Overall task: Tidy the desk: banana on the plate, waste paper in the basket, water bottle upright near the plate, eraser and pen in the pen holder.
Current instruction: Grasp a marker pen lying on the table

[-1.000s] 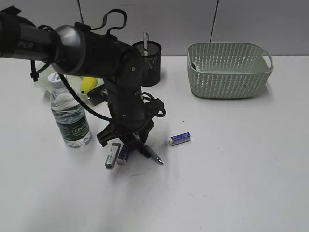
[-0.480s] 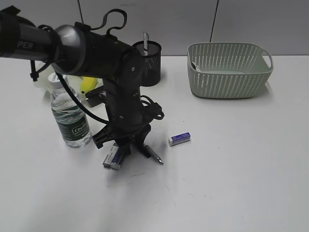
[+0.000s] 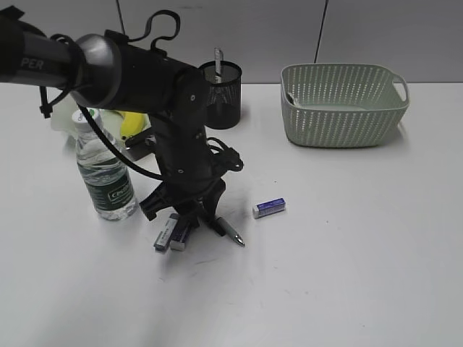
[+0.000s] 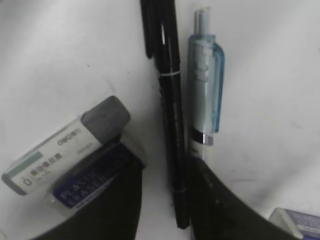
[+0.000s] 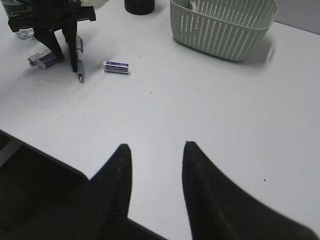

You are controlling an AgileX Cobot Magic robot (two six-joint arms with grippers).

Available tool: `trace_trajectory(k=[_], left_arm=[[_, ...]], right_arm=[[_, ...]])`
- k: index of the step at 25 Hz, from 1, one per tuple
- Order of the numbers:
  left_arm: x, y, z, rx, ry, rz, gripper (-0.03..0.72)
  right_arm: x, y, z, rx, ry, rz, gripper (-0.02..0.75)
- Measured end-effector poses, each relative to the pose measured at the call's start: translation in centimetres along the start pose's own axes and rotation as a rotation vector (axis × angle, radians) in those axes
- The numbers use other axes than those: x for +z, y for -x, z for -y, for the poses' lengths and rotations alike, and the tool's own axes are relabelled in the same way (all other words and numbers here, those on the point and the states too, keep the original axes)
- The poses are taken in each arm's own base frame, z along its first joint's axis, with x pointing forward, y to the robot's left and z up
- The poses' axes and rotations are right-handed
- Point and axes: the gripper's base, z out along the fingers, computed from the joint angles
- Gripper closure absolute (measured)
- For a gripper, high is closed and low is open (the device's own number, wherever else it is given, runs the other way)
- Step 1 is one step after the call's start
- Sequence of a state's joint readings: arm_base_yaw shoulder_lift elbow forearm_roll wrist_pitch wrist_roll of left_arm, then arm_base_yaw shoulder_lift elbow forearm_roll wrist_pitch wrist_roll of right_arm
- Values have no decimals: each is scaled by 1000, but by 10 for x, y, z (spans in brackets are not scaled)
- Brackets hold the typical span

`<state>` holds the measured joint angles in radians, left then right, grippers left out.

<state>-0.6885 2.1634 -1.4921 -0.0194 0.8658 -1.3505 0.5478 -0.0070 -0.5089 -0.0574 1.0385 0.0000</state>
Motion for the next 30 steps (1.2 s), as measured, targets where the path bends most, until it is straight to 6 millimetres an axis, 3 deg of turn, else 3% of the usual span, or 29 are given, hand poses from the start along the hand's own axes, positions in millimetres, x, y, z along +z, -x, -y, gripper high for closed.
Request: trace_trajectory(k=[10, 14, 17, 30], left_arm=[[1, 2, -1, 23, 6, -6, 459], [0, 2, -3, 41, 22, -9, 576], [-1, 4, -3, 41, 20, -8, 613], [-12, 4, 4, 27, -82, -2, 608]], right_arm=[[0, 0, 0, 0, 0, 0, 451], [0, 0, 0, 0, 0, 0, 451], [0, 0, 0, 0, 0, 0, 451], [0, 0, 0, 0, 0, 0, 451]])
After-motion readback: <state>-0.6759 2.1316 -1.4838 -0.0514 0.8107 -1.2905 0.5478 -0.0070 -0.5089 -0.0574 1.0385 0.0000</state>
